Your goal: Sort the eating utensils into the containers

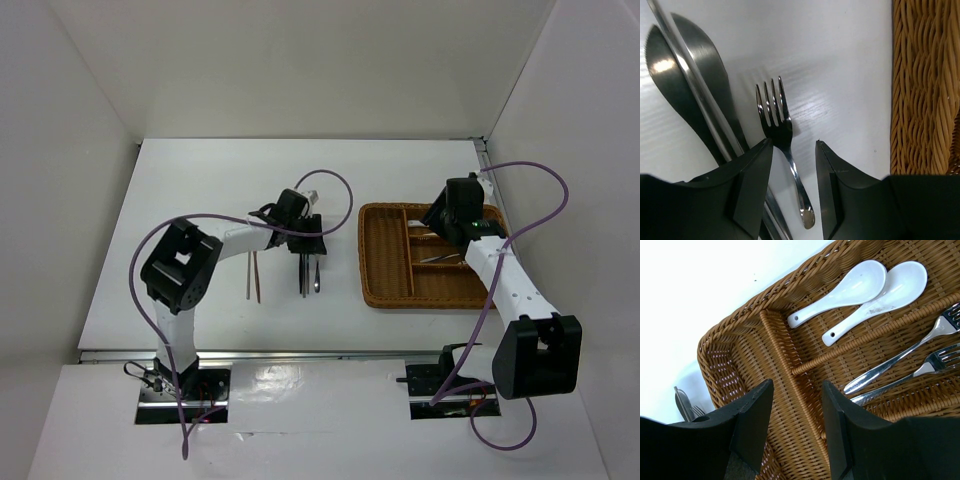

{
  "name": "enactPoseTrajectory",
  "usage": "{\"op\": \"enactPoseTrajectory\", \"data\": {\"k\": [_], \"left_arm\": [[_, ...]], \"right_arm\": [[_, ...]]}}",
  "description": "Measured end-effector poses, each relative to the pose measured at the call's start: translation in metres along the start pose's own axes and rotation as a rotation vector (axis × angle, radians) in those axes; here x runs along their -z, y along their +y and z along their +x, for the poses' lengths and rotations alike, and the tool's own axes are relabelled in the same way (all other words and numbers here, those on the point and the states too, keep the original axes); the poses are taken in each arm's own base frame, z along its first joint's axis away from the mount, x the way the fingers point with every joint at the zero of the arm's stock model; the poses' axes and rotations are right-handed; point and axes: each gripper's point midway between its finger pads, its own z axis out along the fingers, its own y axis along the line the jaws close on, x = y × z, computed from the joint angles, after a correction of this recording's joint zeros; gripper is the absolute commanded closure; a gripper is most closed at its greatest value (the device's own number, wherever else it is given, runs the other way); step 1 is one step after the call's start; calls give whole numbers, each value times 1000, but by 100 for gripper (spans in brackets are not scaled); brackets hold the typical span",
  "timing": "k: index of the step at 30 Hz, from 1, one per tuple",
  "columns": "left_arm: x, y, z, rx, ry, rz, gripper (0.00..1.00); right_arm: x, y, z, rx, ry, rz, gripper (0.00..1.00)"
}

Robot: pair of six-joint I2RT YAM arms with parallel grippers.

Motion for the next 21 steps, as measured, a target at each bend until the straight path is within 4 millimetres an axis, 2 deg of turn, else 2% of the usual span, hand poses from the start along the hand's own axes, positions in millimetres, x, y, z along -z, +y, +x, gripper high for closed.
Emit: {"op": "enactPoseTrajectory", "data": {"k": [9,13,15,21], "left_arm": [[4,-3,19,-26,37,-166,51],[5,-6,30,-34,62,-231,60],[3,-8,31,-39,66,-253,67],[-3,-12,30,-15,62,-291,82]], "right_arm": [[0,0,0,4,0,1,49],[1,-1,0,13,-1,1,49],[2,-1,-1,15,-2,-2,49],[14,9,1,13,3,-71,50]]}}
